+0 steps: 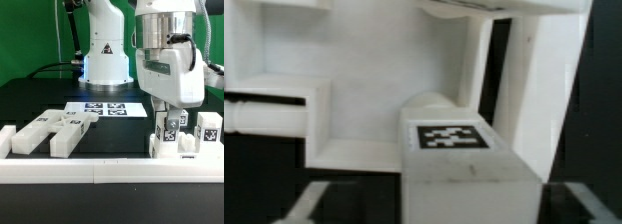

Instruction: Assemble chair

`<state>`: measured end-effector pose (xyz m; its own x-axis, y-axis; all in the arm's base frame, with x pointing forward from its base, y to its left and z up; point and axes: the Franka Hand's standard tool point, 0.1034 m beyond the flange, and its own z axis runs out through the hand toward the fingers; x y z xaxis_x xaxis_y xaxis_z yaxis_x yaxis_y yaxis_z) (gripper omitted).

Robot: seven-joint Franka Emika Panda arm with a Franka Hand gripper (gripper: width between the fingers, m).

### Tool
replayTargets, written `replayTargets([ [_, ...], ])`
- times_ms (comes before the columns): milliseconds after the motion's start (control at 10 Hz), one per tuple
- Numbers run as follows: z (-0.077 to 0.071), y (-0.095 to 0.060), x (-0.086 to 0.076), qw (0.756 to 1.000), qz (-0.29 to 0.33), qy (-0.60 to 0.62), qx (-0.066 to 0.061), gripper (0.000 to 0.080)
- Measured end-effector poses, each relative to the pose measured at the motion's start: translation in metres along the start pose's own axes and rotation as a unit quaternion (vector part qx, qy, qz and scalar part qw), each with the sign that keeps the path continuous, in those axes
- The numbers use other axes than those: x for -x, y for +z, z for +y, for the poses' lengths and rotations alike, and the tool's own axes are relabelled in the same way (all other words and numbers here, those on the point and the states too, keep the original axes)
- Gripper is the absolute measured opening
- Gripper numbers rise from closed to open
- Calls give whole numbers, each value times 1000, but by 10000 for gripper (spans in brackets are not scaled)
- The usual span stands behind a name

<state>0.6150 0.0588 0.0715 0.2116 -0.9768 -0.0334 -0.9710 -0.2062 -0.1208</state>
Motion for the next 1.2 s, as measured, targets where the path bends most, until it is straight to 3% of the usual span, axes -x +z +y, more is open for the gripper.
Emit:
replayTargets([
  [100, -1, -1, 1, 999, -1, -50, 1, 536],
  [200, -1, -1, 3, 996, 0, -93, 1, 614],
  [400, -1, -1, 4, 978, 0, -209, 1, 642],
  [700, -2, -2, 1, 924, 1, -383, 0, 649],
  [1200, 1, 1, -2, 841, 3, -541, 4, 649],
])
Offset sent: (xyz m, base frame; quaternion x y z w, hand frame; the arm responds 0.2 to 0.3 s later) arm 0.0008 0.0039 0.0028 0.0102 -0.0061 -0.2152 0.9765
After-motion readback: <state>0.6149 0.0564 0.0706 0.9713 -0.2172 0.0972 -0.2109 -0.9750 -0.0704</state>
